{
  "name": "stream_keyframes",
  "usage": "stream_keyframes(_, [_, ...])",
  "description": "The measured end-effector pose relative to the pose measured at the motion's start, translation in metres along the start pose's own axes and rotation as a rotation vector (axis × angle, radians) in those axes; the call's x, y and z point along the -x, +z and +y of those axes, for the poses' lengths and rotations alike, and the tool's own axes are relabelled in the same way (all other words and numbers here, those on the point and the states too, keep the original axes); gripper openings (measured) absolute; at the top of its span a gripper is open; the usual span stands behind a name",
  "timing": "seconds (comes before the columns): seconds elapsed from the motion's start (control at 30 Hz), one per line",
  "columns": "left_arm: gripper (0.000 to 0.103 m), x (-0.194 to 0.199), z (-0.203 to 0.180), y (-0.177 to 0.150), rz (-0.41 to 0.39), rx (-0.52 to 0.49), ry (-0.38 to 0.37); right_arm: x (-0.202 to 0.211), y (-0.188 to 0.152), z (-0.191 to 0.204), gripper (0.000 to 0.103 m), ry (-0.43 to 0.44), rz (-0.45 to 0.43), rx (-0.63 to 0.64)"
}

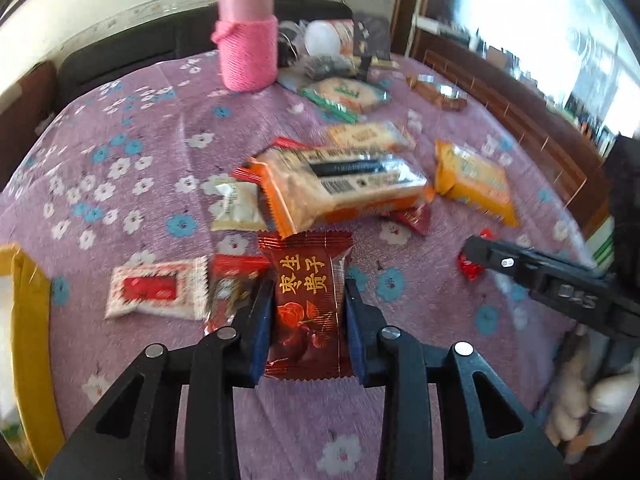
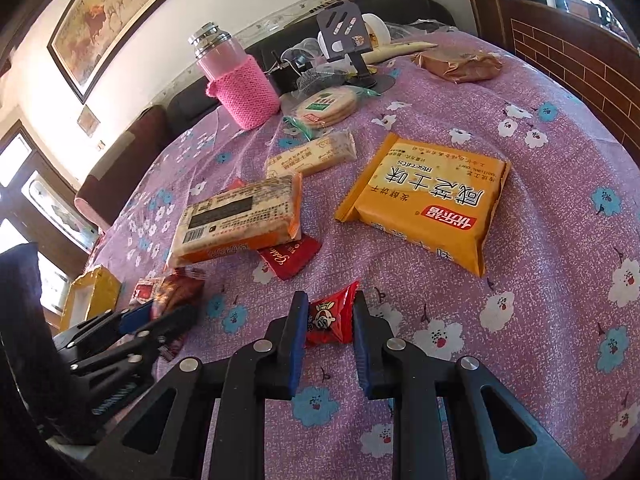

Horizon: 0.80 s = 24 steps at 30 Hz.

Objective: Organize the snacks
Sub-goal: 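Carry both red candies to the tray and open both tools to release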

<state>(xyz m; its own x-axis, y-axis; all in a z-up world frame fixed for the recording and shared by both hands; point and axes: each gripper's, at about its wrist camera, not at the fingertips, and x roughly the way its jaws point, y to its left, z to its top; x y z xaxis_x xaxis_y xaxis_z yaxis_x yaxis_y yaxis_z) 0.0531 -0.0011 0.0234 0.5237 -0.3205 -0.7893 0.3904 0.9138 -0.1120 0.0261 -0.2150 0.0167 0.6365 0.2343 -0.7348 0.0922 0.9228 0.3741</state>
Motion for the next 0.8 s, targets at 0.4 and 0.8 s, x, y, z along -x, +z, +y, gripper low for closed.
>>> stream_keyframes(0.4, [0.03,0.138,0.067,-0.062,-0.188,0.268,-0.063,-0.003,-0.006,-0.003,0.022,0.325,0.069,-0.098])
stream_keyframes(0.8, [0.03,0.199,0.18,-0.168,-0.23,0.563,0.205,0.017,-0.052,0.124,0.021,0.373,0.131,0.119])
